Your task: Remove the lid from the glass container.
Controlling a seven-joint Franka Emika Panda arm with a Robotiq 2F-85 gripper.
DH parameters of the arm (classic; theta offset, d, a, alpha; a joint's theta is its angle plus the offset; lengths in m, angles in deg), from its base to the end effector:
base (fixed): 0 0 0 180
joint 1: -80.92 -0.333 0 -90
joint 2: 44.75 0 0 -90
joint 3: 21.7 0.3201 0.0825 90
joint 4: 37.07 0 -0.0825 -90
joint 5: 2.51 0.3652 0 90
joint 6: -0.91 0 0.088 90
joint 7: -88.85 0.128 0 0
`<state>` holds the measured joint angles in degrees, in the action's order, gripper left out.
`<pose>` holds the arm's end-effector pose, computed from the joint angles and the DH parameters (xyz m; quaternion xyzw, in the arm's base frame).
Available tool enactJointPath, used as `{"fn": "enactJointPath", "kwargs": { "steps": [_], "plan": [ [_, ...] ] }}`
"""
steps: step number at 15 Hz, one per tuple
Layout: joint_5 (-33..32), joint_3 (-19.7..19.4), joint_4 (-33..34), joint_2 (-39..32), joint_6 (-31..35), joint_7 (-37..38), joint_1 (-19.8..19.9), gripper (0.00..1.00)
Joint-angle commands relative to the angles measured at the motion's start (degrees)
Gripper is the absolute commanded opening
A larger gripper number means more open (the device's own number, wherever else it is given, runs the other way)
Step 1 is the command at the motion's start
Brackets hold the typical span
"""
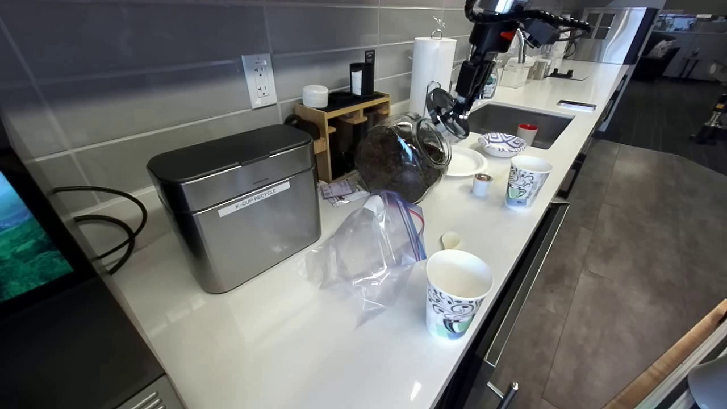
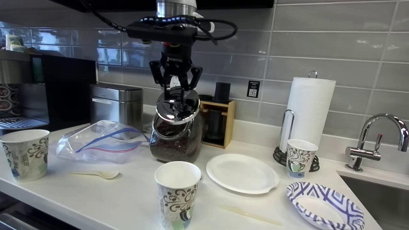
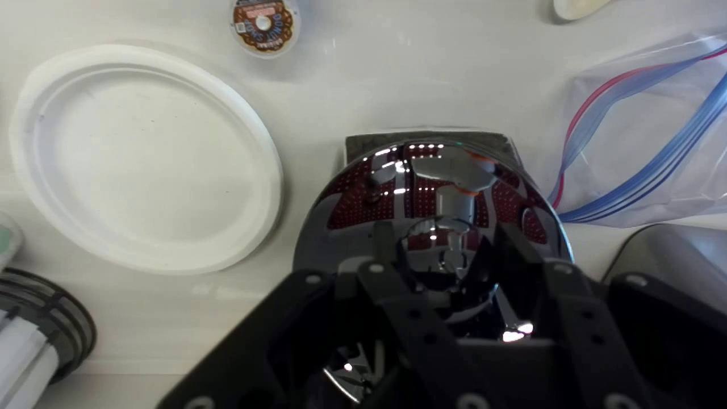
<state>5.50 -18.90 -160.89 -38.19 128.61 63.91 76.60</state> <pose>0.5129 0.0713 0.4569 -0.9653 -0.2384 -0.0984 0.0414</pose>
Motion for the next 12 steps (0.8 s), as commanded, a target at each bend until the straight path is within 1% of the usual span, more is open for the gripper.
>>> {"fn": "enactJointPath", "kwargs": {
  "steps": [1,3,6,7,12],
  "plan": [
    [0.5,-3.0,-1.0,2.1,-1.7,0.1,1.9,0.21],
    [0.6,-4.7,0.1,1.2,-1.7,-0.3,2.9,0.21],
    [0.7,-6.3,2.0,-1.1,-1.0,-1.0,3.9,0.21],
    [0.0,-5.7,0.5,0.4,-0.3,-0.2,3.5,0.46],
    [0.0,-6.1,1.0,-0.5,-0.3,-0.3,4.1,0.46]
  ]
}}
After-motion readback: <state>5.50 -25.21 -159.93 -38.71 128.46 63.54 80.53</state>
